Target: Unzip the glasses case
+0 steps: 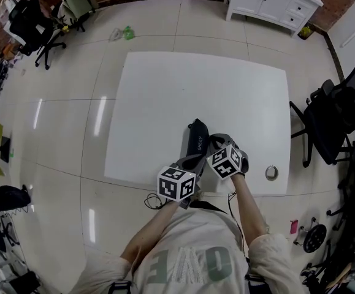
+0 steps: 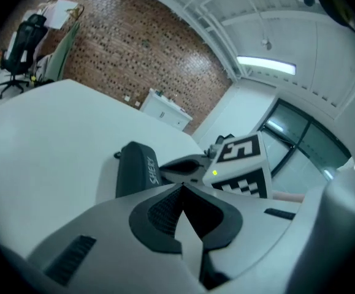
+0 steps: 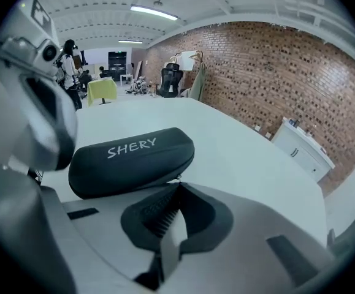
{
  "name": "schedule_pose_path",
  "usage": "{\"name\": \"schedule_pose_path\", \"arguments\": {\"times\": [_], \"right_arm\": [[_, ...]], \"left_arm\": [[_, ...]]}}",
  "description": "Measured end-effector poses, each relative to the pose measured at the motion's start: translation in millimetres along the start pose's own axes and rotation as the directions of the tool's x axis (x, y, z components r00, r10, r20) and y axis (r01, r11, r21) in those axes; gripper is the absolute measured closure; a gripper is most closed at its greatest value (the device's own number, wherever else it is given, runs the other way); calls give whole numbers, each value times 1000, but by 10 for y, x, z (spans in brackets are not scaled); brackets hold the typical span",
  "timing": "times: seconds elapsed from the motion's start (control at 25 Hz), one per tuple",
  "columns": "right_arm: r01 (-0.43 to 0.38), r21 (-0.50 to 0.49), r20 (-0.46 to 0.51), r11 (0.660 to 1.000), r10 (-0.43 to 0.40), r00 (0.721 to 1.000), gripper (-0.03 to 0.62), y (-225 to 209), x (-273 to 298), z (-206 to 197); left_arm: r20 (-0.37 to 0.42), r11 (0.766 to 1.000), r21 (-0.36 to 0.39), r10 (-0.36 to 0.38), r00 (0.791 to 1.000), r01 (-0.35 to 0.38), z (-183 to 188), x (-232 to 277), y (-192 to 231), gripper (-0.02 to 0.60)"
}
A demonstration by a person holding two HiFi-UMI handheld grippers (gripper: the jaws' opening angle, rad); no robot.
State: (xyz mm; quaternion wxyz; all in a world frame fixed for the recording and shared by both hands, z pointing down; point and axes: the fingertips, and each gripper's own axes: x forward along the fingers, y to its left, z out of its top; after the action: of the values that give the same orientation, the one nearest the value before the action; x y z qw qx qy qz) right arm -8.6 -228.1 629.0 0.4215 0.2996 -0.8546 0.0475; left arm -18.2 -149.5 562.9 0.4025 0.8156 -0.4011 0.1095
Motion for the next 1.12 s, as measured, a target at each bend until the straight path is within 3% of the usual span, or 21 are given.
{"name": "schedule_pose_path", "arguments": {"times": [0.12,0.2,0.4,0.64,0.76,0.92,1.04,1.12], "right_arm": [[1,12,5,1000,-1,1000,594,10,-17,5],[4,20,7,1000,-4,1000,594,50,-42,-4],[3,33,1,999,-3,1000,594,180,-193,-141],[-64,32,27,997,63,998,594,701,-417,-150],[-66,91,48,994,61,997,594,853,-423,-92],[-66,116,39,991,62,997,594,894,-399,-86],[-63,127,32,990,59,998,594,910,-391,-125],[-62,141,31,988,59,998,594,935,-377,-125]], "left_arm": [[-90,1000,-17,-17,996,15,-305,91,-26,589],[-100,1000,12,15,995,-14,-366,73,56,589],[-51,992,36,124,991,-123,-248,-111,379,589],[7,974,65,216,976,-216,119,-143,811,589],[23,965,111,237,971,-238,250,-141,814,589],[91,960,189,194,977,-208,397,-141,495,589],[42,919,327,218,975,-220,337,103,420,589],[22,905,354,243,970,-235,298,174,470,589]]}}
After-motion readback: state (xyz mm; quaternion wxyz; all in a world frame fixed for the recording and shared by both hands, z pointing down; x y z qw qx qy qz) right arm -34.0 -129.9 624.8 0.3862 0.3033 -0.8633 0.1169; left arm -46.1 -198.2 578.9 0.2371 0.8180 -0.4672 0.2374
